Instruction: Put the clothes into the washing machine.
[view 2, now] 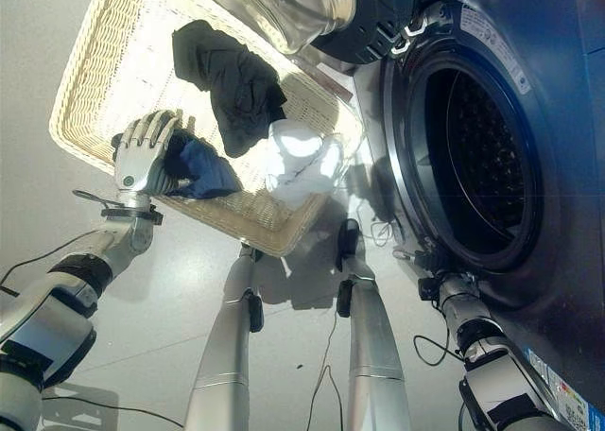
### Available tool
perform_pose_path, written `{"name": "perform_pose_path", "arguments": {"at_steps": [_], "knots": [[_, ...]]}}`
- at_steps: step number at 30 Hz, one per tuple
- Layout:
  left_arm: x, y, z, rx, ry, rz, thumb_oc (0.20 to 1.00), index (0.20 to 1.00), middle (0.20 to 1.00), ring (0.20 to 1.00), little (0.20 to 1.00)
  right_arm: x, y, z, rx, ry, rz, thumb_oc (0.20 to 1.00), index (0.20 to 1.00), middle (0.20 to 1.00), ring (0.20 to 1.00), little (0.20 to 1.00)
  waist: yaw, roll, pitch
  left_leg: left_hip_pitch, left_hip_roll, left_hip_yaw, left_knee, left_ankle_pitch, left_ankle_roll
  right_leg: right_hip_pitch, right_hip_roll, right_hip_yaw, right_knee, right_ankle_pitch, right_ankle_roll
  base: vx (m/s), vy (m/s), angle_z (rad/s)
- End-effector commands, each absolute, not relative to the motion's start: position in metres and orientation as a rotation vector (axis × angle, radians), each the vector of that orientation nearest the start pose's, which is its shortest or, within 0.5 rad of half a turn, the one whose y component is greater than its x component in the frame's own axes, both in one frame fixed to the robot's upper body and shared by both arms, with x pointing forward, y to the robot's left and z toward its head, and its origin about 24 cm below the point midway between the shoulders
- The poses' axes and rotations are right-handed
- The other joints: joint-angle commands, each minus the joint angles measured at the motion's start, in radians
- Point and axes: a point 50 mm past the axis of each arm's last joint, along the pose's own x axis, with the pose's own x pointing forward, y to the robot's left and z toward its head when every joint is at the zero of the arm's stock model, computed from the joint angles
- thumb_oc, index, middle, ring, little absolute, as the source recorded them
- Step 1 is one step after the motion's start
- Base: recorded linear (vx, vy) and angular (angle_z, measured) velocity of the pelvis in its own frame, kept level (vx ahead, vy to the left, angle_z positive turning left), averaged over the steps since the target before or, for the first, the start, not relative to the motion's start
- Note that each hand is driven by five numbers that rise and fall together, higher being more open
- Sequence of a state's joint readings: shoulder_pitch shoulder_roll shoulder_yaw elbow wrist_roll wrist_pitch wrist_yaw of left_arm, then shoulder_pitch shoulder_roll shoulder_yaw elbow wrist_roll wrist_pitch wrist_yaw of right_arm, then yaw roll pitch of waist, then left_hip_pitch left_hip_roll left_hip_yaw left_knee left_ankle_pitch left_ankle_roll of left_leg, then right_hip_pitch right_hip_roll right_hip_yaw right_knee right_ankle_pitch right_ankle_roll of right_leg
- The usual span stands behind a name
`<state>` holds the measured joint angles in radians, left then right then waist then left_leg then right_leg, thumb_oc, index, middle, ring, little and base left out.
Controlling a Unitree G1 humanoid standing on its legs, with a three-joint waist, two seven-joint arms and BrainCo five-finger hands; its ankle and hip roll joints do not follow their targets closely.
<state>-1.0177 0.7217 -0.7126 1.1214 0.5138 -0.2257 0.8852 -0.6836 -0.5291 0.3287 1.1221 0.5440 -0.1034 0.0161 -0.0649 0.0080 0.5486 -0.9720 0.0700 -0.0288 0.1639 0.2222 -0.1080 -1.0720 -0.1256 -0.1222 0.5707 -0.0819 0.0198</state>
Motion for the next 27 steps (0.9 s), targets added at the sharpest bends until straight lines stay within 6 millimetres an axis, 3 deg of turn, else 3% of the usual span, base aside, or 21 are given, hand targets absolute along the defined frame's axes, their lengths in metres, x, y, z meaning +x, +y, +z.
{"name": "perform_pose_path", "arguments": {"at_steps": [1,14,15,16,17,18,19,27], "knots": [[0.379,0.270,0.181,1.414,-0.517,0.572,1.000,1.000,1.000,1.000,1.000,0.332,-0.291,0.029,-0.181,0.356,-0.199,1.000,1.000,1.000,1.000,1.000,0.030,-0.035,-0.029,-0.015,-0.030,0.037,0.158,-0.156,-0.013,0.065,0.041,0.001,-0.233,0.168,0.114,0.00,0.000,0.00],[0.381,0.277,0.143,1.379,-0.186,0.413,1.000,1.000,1.000,1.000,1.000,0.338,-0.293,0.037,-0.195,0.356,-0.198,1.000,1.000,1.000,1.000,1.000,0.026,-0.029,-0.029,-0.004,-0.035,0.048,0.144,-0.144,-0.010,0.071,0.042,0.002,-0.242,0.172,0.115,0.00,0.005,0.00],[0.382,0.277,0.142,1.381,-0.176,0.406,0.718,0.718,0.718,0.718,0.718,0.338,-0.293,0.037,-0.195,0.355,-0.197,1.000,1.000,1.000,1.000,1.000,0.025,-0.028,-0.029,-0.004,-0.035,0.049,0.146,-0.143,-0.009,0.070,0.042,0.003,-0.240,0.174,0.116,0.00,0.000,0.00],[0.382,0.276,0.140,1.378,-0.150,0.393,0.523,0.523,0.523,0.523,0.523,0.339,-0.292,0.039,-0.199,0.352,-0.194,1.000,1.000,1.000,1.000,1.000,0.023,-0.028,-0.029,-0.004,-0.035,0.051,0.146,-0.142,-0.008,0.069,0.042,0.003,-0.239,0.174,0.116,0.00,0.000,0.00],[0.383,0.275,0.138,1.377,-0.134,0.383,0.457,0.457,0.457,0.457,0.457,0.340,-0.292,0.040,-0.200,0.353,-0.193,1.000,1.000,1.000,1.000,1.000,0.023,-0.027,-0.029,-0.002,-0.035,0.053,0.146,-0.142,-0.008,0.070,0.042,0.003,-0.240,0.174,0.116,0.00,0.000,0.00],[0.383,0.275,0.137,1.378,-0.120,0.368,0.260,0.260,0.260,0.260,0.260,0.341,-0.291,0.041,-0.203,0.352,-0.192,1.000,1.000,1.000,1.000,1.000,0.023,-0.026,-0.029,-0.002,-0.034,0.054,0.145,-0.140,-0.008,0.071,0.041,0.003,-0.241,0.173,0.116,0.00,0.000,0.00],[0.384,0.274,0.137,1.380,-0.107,0.358,0.200,0.200,0.200,0.200,0.200,0.342,-0.291,0.042,-0.205,0.351,-0.191,1.000,1.000,1.000,1.000,1.000,0.022,-0.026,-0.029,-0.002,-0.034,0.055,0.145,-0.140,-0.008,0.070,0.041,0.004,-0.240,0.173,0.116,0.00,0.000,0.00],[0.389,0.269,0.138,1.380,-0.054,0.284,0.200,0.200,0.200,0.200,0.200,0.347,-0.290,0.048,-0.215,0.337,-0.187,1.000,1.000,1.000,1.000,1.000,0.018,-0.026,-0.029,-0.003,-0.031,0.057,0.141,-0.133,-0.007,0.067,0.044,0.007,-0.240,0.177,0.117,0.00,0.000,0.00]]}}
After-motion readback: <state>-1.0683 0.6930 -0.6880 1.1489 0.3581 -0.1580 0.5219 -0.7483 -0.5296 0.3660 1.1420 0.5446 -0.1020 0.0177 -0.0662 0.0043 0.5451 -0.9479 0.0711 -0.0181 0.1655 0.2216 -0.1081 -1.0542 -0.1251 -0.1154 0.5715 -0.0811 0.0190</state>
